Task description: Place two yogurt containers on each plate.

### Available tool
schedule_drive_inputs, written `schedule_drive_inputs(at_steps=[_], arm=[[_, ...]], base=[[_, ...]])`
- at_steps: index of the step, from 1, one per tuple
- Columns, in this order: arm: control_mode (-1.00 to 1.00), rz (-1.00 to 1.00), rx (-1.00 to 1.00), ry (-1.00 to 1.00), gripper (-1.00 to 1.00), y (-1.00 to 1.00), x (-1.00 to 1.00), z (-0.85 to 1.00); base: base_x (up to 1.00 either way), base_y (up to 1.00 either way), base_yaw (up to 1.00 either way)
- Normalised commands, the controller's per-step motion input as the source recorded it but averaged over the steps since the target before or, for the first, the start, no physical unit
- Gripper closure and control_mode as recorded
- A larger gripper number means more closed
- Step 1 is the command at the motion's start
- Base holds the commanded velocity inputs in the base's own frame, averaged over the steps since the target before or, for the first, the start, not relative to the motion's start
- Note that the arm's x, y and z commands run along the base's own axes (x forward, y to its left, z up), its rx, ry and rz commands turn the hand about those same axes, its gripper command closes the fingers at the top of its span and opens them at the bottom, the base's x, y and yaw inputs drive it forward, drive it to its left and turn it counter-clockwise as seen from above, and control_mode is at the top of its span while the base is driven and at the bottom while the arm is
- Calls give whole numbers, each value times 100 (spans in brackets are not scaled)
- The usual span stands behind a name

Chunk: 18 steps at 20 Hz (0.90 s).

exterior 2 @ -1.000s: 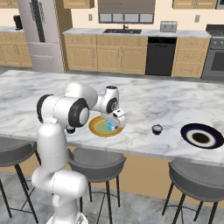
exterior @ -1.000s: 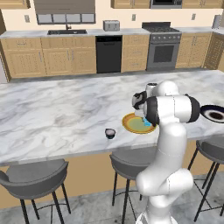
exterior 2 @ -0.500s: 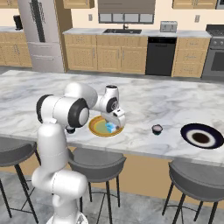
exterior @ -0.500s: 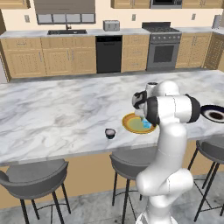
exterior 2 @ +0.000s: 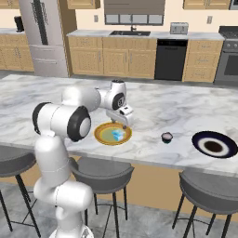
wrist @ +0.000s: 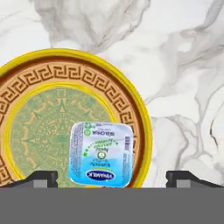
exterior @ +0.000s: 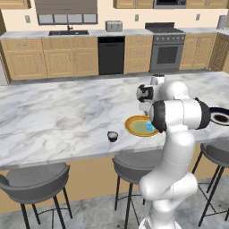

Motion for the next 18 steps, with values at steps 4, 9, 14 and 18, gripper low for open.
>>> schedule_drive_inputs(at_steps=[4, 9, 14, 18], arm=[[-100, 6, 0, 0, -100, 26, -30, 43], [-100, 25, -3, 0, -100, 92, -37, 11], [-100, 31, -1, 0, -100, 96, -43, 1], [-100, 22, 4, -1, -100, 70, -36, 0]], base=[[0, 0, 0], [0, 0, 0], [0, 0, 0], [0, 0, 0]])
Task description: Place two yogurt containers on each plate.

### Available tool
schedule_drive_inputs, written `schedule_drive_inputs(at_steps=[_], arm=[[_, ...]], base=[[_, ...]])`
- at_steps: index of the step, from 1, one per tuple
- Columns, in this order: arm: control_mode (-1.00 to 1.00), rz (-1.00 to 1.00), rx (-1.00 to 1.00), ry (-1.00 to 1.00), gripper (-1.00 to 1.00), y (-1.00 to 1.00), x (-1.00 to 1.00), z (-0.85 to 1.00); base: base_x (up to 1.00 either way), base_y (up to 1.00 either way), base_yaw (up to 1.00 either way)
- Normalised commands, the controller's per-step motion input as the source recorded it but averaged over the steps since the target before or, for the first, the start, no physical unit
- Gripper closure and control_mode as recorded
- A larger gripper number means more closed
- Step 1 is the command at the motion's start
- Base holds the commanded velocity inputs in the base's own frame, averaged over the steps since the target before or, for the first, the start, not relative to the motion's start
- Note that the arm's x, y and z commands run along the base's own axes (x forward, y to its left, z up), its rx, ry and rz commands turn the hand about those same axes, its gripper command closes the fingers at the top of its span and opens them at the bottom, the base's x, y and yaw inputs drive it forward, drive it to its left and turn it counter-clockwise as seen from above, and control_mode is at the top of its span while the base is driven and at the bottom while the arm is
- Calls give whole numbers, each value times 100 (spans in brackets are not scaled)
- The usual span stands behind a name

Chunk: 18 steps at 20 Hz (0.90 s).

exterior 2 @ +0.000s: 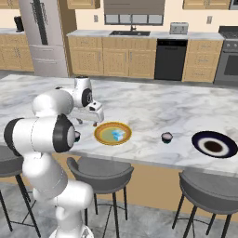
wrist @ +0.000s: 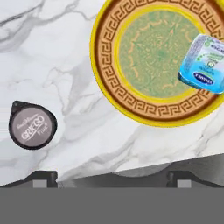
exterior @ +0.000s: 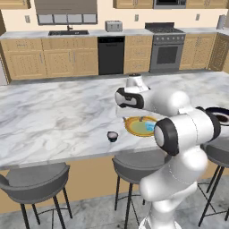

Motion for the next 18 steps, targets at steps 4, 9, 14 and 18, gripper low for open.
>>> schedule_drive_inputs(at_steps=[4, 9, 14, 18], arm=[[-100, 11, 0, -8, -100, 66, -3, 0], [-100, 4, 0, -2, -100, 52, -2, 0], [-100, 3, 0, 0, -100, 24, 21, -9], [-100, 2, 0, 0, -100, 34, 24, -26]], base=[[0, 0, 0], [0, 0, 0], [0, 0, 0], [0, 0, 0]])
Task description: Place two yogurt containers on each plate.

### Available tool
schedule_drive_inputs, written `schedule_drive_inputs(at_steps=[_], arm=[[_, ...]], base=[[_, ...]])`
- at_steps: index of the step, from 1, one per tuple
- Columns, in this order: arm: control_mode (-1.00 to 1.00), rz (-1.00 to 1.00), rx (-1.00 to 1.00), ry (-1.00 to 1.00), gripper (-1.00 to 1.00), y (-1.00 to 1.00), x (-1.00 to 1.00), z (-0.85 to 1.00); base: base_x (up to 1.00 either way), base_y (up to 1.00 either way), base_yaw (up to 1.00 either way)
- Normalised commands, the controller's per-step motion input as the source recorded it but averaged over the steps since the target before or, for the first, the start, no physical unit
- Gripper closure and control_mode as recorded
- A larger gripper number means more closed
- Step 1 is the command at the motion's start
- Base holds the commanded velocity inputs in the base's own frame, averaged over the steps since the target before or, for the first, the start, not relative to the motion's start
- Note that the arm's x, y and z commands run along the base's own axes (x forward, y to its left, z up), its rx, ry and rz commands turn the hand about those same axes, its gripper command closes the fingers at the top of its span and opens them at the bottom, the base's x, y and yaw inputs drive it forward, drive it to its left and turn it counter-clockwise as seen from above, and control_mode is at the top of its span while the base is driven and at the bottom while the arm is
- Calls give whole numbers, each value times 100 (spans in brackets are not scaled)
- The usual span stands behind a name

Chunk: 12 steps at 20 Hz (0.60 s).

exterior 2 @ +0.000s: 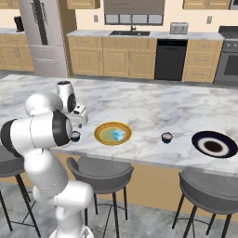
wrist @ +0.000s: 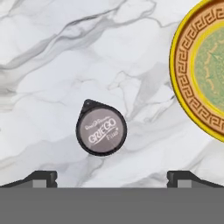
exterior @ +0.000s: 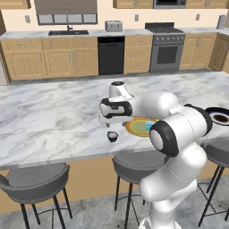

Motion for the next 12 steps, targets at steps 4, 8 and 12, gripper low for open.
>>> schedule_drive_inputs(at_steps=[4, 8, 12], arm=[[-100, 0, 0, 0, -100, 23, 14, -31], [-100, 0, 1, 0, -100, 0, 3, -24], [-100, 0, 2, 0, -100, 0, 0, -14]], base=[[0, 0, 0], [0, 0, 0], [0, 0, 0]])
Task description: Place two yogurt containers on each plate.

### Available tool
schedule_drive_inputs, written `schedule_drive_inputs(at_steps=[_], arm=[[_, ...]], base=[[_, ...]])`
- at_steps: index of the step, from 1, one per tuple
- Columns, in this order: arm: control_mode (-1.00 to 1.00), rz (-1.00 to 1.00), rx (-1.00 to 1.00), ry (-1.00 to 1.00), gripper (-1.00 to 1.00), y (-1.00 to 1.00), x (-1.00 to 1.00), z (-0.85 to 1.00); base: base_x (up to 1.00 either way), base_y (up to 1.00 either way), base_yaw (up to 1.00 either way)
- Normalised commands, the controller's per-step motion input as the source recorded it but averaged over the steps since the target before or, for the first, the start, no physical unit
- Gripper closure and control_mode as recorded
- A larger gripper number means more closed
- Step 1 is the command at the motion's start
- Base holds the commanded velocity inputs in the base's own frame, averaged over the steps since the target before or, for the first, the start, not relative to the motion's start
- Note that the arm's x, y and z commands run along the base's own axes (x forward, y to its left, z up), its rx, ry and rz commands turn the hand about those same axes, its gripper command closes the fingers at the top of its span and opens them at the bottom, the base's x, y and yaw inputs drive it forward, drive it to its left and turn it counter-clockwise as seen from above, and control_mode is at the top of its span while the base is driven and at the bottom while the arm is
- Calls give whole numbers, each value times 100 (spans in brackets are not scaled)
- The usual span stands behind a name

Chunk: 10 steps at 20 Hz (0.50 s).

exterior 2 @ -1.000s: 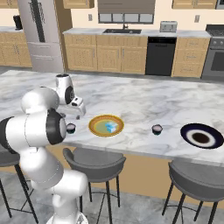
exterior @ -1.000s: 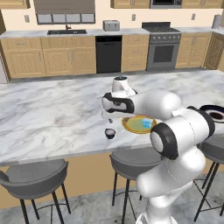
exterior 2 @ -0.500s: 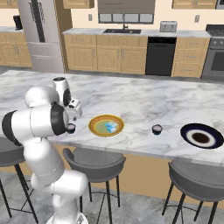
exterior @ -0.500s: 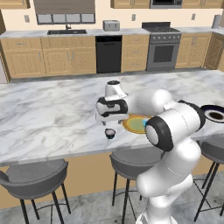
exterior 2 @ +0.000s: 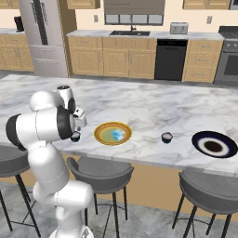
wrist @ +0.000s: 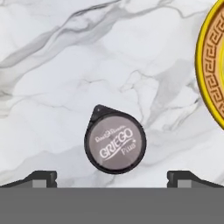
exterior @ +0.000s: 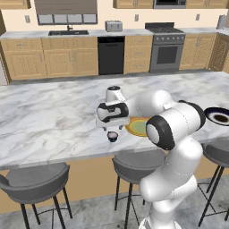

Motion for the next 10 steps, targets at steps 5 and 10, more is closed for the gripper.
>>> schedule_drive_inputs(at_steps=[5, 10], arm=[[-100, 0, 3, 0, -100, -3, 0, -28], [-100, 0, 1, 0, -100, -1, 0, -23]], base=[[0, 0, 0], [0, 0, 0]])
